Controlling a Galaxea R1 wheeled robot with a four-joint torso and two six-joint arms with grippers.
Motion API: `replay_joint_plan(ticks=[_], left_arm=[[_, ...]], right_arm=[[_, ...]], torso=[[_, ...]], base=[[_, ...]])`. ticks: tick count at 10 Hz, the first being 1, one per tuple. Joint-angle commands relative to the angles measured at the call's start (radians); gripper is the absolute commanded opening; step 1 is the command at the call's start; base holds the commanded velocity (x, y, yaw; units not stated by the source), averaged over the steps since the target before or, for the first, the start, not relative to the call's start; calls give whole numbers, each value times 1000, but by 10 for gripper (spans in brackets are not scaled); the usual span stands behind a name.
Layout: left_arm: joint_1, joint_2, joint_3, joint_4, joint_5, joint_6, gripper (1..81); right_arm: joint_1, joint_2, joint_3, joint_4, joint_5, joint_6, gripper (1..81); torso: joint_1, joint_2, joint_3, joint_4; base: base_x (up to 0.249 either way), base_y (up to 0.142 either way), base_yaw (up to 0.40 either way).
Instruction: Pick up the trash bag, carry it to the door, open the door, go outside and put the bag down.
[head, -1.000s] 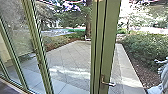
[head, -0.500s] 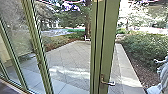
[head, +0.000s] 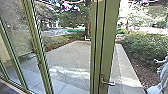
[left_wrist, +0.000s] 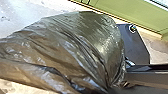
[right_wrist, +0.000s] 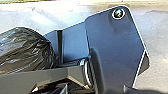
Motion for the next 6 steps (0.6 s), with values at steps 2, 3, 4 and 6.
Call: replay_joint_plan(ticks=[2,3,4,6], left_arm=[[-52,-33,12,-1,44,-6,10],[-50,-42,22,1,44,-6,10],[-49,-55,44,1,44,-6,10],[-46,-92,98,2,44,-6,10]], right_arm=[[29,-70,111,-1,-48,-1,811],[29,-107,168,-1,-47,0,811],[26,-140,218,0,-42,2,811],[25,-206,321,-3,-28,2,811]], torso=[[0,0,0,0],[0,0,0,0],[0,0,0,0],[0,0,0,0]], base=[[0,0,0],[0,0,0],[0,0,0],[0,0,0]])
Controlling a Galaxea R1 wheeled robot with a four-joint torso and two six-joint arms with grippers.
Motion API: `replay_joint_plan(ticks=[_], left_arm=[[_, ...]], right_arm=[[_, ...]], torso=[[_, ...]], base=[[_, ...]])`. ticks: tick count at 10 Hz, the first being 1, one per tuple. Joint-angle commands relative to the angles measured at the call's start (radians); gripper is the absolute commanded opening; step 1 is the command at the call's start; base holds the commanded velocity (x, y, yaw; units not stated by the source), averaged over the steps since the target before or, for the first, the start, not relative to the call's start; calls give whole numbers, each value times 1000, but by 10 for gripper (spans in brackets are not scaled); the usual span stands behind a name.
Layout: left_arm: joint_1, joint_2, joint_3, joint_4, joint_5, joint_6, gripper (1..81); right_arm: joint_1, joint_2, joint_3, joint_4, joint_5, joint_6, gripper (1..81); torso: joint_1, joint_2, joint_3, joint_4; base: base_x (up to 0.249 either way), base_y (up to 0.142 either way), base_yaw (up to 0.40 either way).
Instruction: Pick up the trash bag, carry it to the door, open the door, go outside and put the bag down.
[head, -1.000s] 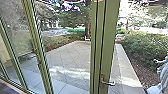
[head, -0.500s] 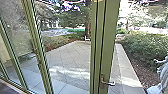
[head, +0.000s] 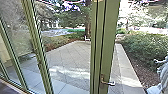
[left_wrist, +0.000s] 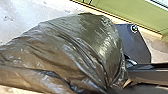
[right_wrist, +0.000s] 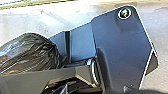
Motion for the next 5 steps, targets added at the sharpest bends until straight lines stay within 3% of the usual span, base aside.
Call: replay_joint_plan(ticks=[1,5], left_arm=[[-43,-44,50,4,42,-5,10],[-37,-34,65,10,37,-3,10]], right_arm=[[25,-130,181,-3,-22,2,811],[25,-329,488,-4,11,0,811]], torso=[[0,0,0,0],[0,0,0,0]], base=[[0,0,0],[0,0,0]])
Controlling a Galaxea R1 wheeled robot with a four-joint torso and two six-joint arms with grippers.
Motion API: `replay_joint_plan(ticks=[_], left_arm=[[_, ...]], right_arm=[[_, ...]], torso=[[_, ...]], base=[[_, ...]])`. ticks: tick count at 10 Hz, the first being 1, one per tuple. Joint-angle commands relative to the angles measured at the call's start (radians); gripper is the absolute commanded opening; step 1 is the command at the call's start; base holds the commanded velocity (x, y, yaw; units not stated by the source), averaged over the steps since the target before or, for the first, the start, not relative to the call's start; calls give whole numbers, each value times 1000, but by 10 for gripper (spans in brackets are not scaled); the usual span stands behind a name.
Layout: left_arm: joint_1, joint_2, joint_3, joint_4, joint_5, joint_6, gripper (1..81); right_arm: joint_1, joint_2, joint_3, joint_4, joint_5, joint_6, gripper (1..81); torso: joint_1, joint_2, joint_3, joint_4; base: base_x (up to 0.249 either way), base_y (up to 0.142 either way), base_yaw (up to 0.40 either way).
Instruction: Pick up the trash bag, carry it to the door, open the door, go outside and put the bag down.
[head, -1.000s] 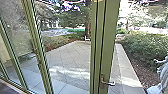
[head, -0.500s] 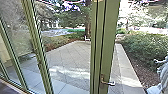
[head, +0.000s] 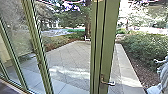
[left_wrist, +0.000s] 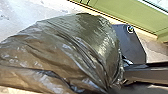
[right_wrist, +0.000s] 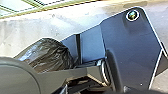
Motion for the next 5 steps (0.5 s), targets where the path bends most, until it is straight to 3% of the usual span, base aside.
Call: replay_joint_plan(ticks=[1,5], left_arm=[[-42,-10,9,9,41,-3,10],[-44,6,5,11,43,-3,10]], right_arm=[[32,-192,243,-6,-2,0,811],[52,-383,465,-10,20,-2,811]], torso=[[0,0,0,0],[0,0,0,0]], base=[[0,0,0],[0,0,0]])
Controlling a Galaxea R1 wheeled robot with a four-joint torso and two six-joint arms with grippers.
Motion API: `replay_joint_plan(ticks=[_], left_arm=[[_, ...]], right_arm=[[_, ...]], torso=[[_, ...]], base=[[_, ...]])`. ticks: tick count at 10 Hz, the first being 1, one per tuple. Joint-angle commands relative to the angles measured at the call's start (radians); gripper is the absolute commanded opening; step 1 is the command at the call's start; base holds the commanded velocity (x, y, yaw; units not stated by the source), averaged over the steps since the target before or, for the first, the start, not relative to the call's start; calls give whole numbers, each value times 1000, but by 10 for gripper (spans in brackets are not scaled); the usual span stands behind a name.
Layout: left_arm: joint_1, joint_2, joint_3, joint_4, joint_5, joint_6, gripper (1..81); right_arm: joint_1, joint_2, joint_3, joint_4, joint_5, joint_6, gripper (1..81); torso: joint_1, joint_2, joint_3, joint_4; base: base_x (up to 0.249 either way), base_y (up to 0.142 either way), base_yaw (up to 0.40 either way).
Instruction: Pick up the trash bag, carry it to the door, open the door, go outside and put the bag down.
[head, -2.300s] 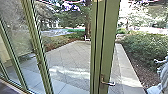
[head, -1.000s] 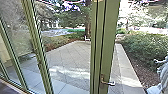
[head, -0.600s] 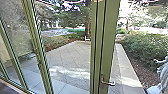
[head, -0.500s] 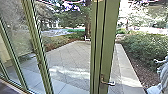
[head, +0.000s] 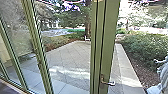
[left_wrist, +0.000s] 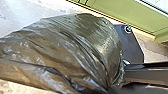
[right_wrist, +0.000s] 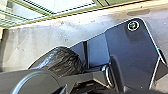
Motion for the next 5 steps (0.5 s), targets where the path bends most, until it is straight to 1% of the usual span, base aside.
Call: replay_joint_plan(ticks=[1,5], left_arm=[[-42,-3,6,11,43,-3,10],[-42,5,4,9,43,-3,10]], right_arm=[[52,-179,192,-12,-9,-2,811],[118,-331,339,-6,-9,-2,811]], torso=[[0,0,0,0],[0,0,0,0]], base=[[0,0,0],[0,0,0]])
